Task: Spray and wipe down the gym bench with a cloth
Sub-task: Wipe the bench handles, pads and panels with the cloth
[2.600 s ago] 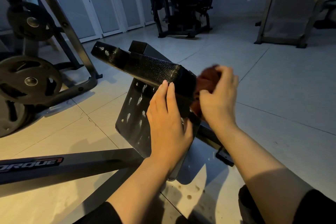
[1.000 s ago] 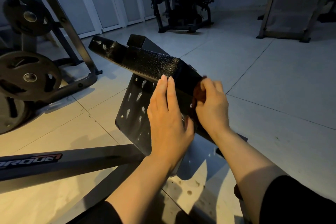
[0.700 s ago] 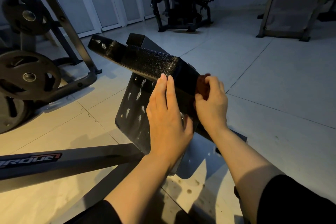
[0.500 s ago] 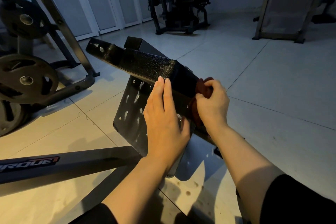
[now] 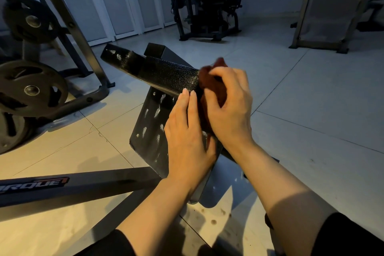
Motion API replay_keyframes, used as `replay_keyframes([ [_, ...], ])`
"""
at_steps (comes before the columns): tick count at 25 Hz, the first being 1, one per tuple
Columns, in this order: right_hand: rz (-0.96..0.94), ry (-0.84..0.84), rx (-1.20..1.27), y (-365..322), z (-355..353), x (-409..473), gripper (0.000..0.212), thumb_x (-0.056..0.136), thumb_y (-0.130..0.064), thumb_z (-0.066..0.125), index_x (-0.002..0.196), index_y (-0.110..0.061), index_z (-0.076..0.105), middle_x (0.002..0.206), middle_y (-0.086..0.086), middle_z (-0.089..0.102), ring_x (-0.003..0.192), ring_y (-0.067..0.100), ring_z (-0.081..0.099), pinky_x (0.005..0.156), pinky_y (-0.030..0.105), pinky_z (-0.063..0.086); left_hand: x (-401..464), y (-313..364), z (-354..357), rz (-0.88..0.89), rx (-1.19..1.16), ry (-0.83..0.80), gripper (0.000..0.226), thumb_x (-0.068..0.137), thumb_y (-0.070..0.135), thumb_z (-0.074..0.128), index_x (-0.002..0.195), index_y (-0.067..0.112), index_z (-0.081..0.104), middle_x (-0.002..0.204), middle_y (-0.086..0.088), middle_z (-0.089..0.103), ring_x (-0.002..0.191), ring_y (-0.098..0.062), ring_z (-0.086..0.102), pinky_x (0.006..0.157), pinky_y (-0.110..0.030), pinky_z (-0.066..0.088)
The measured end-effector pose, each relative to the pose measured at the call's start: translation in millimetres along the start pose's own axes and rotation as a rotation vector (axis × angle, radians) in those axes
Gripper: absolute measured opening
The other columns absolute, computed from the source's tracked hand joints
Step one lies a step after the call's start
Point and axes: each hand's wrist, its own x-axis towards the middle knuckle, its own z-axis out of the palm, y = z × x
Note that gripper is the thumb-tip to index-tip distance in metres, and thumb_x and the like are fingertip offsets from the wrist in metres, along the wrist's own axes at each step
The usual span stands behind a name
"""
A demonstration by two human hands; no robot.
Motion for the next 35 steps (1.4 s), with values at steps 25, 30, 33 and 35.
replay_keyframes([
  [25, -0.054, -0.312, 0.227, -25.5, 4.6, -3.0, 0.04, 0.092, -0.043, 0.04, 0.12, -0.023, 0.061, 0.113, -0.003, 0.056, 0.105, -0.012, 0.046, 0.084, 0.002, 0.038, 30.5, -25.6, -45.1, -0.121, -0.378, 0.427, 0.039, 0.085, -0.006, 0.06, 0.122, 0.004, 0.054, 0.115, -0.007, 0.056, 0.109, -0.009, 0.052, 0.095, -0.017, 0.041],
  [30, -0.14, -0.192, -0.059, -11.8, 10.1, -0.2, 0.036, 0.086, -0.014, 0.059, 0.122, -0.015, 0.063, 0.119, -0.002, 0.061, 0.111, -0.006, 0.036, 0.092, -0.001, 0.026, 49.7, -24.6, -41.3, -0.212, -0.392, 0.484, 0.039, 0.088, -0.005, 0.056, 0.125, 0.007, 0.054, 0.123, -0.002, 0.054, 0.117, -0.002, 0.047, 0.102, -0.015, 0.035],
  [33, -0.058, -0.019, -0.104, -7.0, 10.4, -3.6, 0.041, 0.079, 0.0, 0.051, 0.118, -0.009, 0.059, 0.12, 0.005, 0.057, 0.111, 0.004, 0.039, 0.084, 0.005, 0.035, 39.3, -12.2, -20.8, -0.064, -0.336, 0.144, 0.045, 0.094, 0.023, 0.055, 0.138, 0.022, 0.046, 0.14, 0.003, 0.044, 0.135, -0.011, 0.035, 0.113, -0.04, 0.032],
  [35, 0.015, 0.007, -0.112, -1.9, 8.8, -2.5, 0.042, 0.076, 0.006, 0.055, 0.116, -0.009, 0.056, 0.116, 0.005, 0.054, 0.108, 0.004, 0.039, 0.079, 0.007, 0.035, 40.4, -16.5, -15.5, -0.035, -0.243, 0.121, 0.049, 0.091, 0.03, 0.059, 0.138, 0.026, 0.046, 0.14, 0.002, 0.043, 0.135, -0.018, 0.035, 0.111, -0.043, 0.034],
])
